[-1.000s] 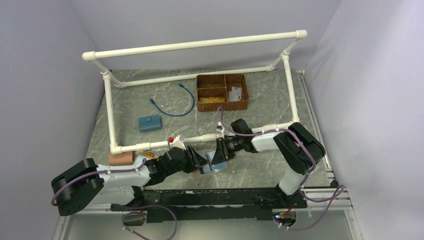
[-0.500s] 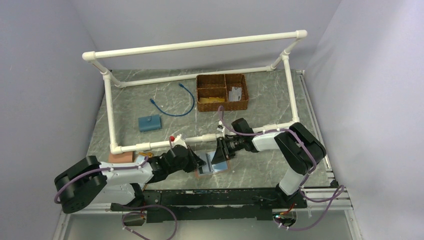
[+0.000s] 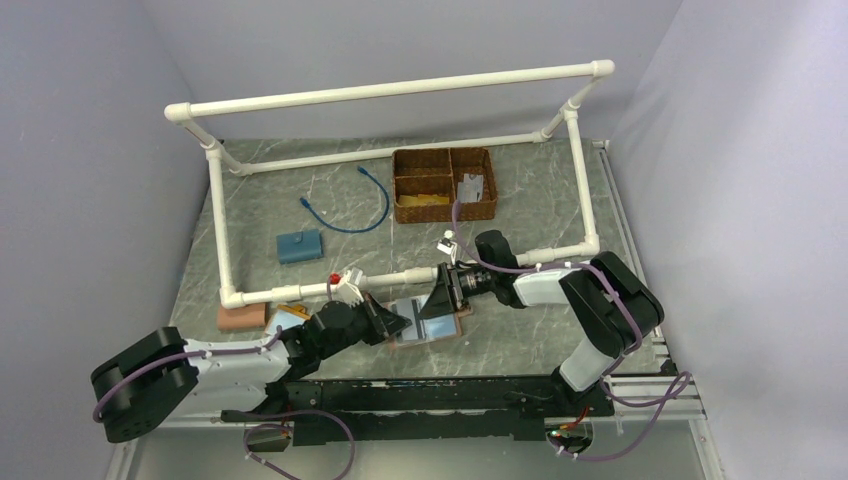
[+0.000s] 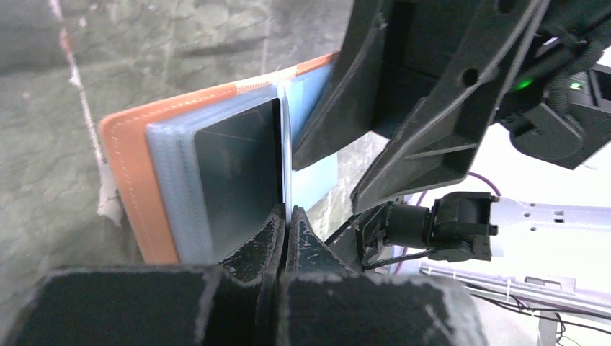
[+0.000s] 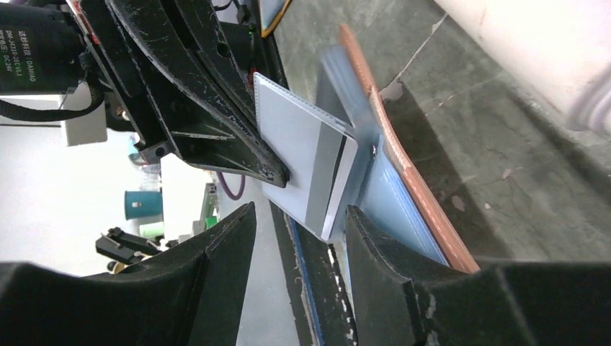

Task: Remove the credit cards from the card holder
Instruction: Remove the credit card from the card holder.

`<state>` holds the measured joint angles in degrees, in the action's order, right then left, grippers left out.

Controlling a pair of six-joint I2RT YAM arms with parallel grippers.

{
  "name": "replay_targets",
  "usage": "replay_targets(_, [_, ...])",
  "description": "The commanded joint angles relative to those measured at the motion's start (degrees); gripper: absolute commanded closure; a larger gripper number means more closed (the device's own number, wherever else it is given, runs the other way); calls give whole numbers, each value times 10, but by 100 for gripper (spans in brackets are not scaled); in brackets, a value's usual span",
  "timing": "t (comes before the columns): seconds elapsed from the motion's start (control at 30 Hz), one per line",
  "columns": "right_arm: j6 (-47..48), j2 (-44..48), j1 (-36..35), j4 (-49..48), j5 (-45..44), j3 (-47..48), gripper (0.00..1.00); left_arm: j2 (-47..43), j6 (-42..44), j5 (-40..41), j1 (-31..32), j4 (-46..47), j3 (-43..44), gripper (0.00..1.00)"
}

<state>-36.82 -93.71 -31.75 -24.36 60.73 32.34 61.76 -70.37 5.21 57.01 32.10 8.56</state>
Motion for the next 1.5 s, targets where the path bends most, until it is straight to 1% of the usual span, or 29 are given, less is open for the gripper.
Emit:
replay_targets(0.0, [-3, 20, -5, -28, 17, 4, 49, 14, 23, -19, -1, 149, -8, 100])
replay_targets(0.1, [33, 25, -6, 31, -13, 16, 49, 26, 22, -21, -1, 195, -15, 100])
replay_targets(0.23, [30, 30, -4, 32, -14, 18, 49, 20, 32, -19, -1, 214, -17, 100])
replay_targets(0.3, [13, 30, -3, 11, -1, 14, 49, 15, 38, -19, -1, 220, -15, 100])
replay_targets(0.43, [-46, 30, -3, -63, 30, 1, 50, 21, 41, -23, -1, 242, -11, 100])
replay_targets(0.57, [-93, 34, -3, -122, 47, -10, 55, 46, 37, -30, -1, 279, -5, 100])
replay_targets(0.6, [-100, 37, -3, -134, 51, -11, 57, 53, 35, -31, -1, 282, -4, 100])
replay_targets(0.63, [-106, 39, -3, -143, 54, -13, 62, 60, 32, -31, -1, 286, -2, 100])
replay_targets(0.7, [-110, 44, -3, -148, 54, -15, 77, 71, 25, -30, -1, 294, -3, 100])
replay_targets(0.73, [-108, 44, -3, -146, 53, -15, 86, 76, 22, -27, -1, 297, -6, 100])
replay_targets(0.8, [-106, 45, -2, -146, 55, -15, 99, 74, 11, -18, -1, 289, -11, 100])
replay_targets(0.83, [-103, 45, -1, -143, 54, -15, 100, 69, 7, -14, -1, 277, -13, 98])
replay_targets(0.87, [-98, 46, 0, -138, 53, -14, 100, 61, 4, -12, -1, 262, -14, 94])
replay_targets(0.9, [-94, 46, 1, -133, 52, -14, 100, 50, 2, -9, -1, 243, -14, 87])
replay_targets(0.97, [-89, 46, 3, -130, 51, -14, 100, 18, -1, -3, -1, 194, -14, 71])
replay_targets(1.1, [-85, 48, 12, -132, 53, -16, 100, -65, 11, 10, -1, 88, -14, 50])
replay_targets(1.13, [-83, 49, 14, -132, 54, -17, 100, -87, 16, 14, -1, 57, -14, 46])
replay_targets(1.17, [-80, 51, 16, -131, 56, -17, 100, -115, 23, 18, -1, 27, -14, 45])
replay_targets(1.23, [-74, 54, 20, -129, 61, -16, 100, -172, 40, 26, -1, -58, -14, 40])
replay_targets(1.3, [-60, 56, 24, -118, 65, -13, 100, -243, 62, 32, -1, -129, -17, 37])
replay_targets(1.4, [-35, 56, 27, -97, 75, -7, 100, -327, 93, 38, -1, -214, -23, 28])
replay_targets(1.47, [-22, 55, 27, -85, 81, -2, 100, -372, 107, 37, -1, -252, -31, 22])
